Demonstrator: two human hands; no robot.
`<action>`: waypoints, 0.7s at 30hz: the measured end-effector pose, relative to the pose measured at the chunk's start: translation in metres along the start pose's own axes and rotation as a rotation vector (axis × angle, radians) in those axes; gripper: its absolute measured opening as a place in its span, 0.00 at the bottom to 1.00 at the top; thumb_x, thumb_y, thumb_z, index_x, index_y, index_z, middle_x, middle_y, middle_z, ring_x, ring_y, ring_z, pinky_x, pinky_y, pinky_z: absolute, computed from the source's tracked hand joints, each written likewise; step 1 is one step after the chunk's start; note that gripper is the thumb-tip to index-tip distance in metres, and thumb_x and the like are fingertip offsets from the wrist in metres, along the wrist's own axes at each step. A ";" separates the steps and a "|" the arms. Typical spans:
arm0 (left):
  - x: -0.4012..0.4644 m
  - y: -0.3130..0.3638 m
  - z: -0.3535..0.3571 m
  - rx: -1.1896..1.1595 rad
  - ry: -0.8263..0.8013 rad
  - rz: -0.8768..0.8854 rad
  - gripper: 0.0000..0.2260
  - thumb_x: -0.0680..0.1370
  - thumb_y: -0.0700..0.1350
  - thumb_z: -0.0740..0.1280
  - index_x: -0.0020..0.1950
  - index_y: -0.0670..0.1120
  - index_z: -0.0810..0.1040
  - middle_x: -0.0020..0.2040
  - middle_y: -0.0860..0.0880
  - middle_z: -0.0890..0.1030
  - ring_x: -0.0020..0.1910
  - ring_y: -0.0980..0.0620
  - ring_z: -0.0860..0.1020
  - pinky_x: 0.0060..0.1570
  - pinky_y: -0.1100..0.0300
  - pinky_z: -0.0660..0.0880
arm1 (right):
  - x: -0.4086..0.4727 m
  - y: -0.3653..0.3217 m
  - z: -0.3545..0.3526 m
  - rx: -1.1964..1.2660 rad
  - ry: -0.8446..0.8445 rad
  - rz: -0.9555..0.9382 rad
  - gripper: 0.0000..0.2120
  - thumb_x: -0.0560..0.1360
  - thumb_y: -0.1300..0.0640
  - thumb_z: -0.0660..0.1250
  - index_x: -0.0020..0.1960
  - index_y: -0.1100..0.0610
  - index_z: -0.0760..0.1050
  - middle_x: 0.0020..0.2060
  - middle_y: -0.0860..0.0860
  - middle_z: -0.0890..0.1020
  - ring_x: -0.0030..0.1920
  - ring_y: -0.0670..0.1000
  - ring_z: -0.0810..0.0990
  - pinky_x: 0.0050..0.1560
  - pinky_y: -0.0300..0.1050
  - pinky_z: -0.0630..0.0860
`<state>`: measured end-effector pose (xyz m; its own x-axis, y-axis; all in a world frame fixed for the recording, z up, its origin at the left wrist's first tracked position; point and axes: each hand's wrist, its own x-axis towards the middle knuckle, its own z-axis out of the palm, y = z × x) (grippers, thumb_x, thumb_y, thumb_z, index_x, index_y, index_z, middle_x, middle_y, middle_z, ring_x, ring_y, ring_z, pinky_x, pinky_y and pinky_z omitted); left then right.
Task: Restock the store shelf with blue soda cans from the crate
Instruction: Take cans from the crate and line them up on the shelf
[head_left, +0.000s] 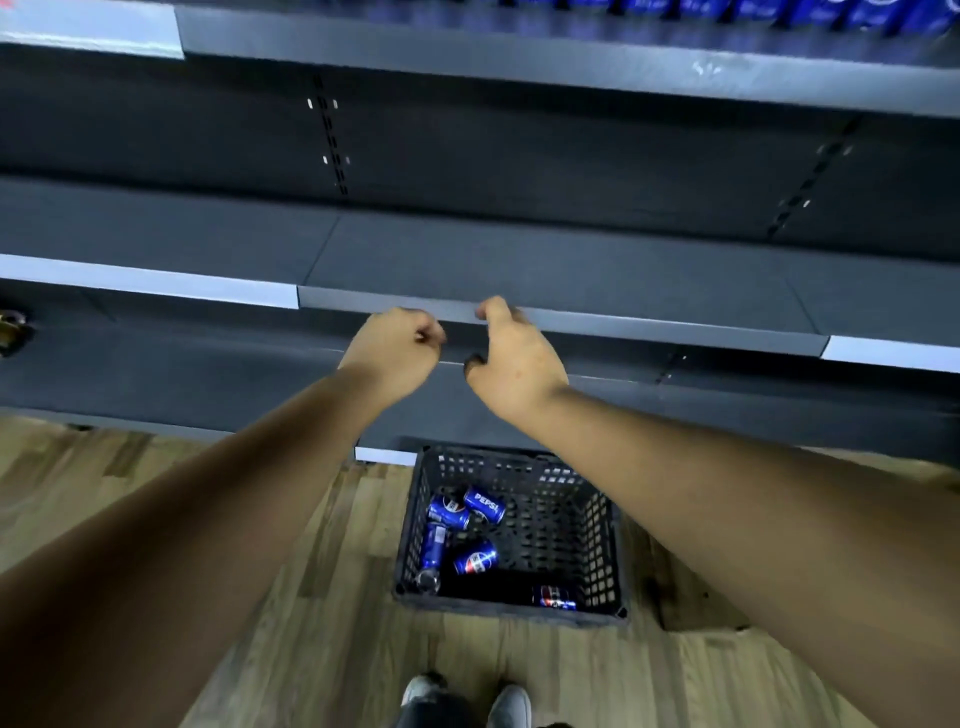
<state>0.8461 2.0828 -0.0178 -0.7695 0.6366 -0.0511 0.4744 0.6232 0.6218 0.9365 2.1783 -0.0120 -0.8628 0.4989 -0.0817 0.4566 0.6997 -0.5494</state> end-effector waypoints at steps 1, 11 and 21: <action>-0.001 -0.006 0.003 -0.031 -0.001 -0.028 0.12 0.77 0.36 0.59 0.53 0.43 0.81 0.53 0.48 0.82 0.53 0.50 0.77 0.46 0.67 0.67 | 0.000 0.003 0.008 0.058 -0.007 0.050 0.22 0.74 0.61 0.62 0.67 0.58 0.62 0.62 0.56 0.71 0.59 0.57 0.73 0.53 0.47 0.73; -0.018 -0.092 0.065 -0.216 -0.146 -0.336 0.12 0.76 0.34 0.59 0.48 0.42 0.81 0.48 0.42 0.82 0.48 0.45 0.79 0.50 0.57 0.73 | -0.008 0.052 0.088 0.246 -0.142 0.289 0.17 0.74 0.64 0.63 0.62 0.58 0.69 0.58 0.55 0.74 0.53 0.54 0.74 0.47 0.40 0.69; -0.001 -0.168 0.143 -0.133 -0.386 -0.496 0.12 0.78 0.33 0.58 0.57 0.35 0.78 0.45 0.43 0.76 0.35 0.51 0.73 0.28 0.68 0.68 | -0.007 0.125 0.165 0.265 -0.190 0.490 0.17 0.73 0.65 0.62 0.60 0.56 0.73 0.57 0.53 0.76 0.52 0.51 0.75 0.48 0.39 0.72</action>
<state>0.8282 2.0421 -0.2341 -0.6624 0.4208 -0.6199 0.0258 0.8397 0.5424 0.9641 2.1781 -0.2176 -0.5995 0.6147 -0.5126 0.7634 0.2467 -0.5970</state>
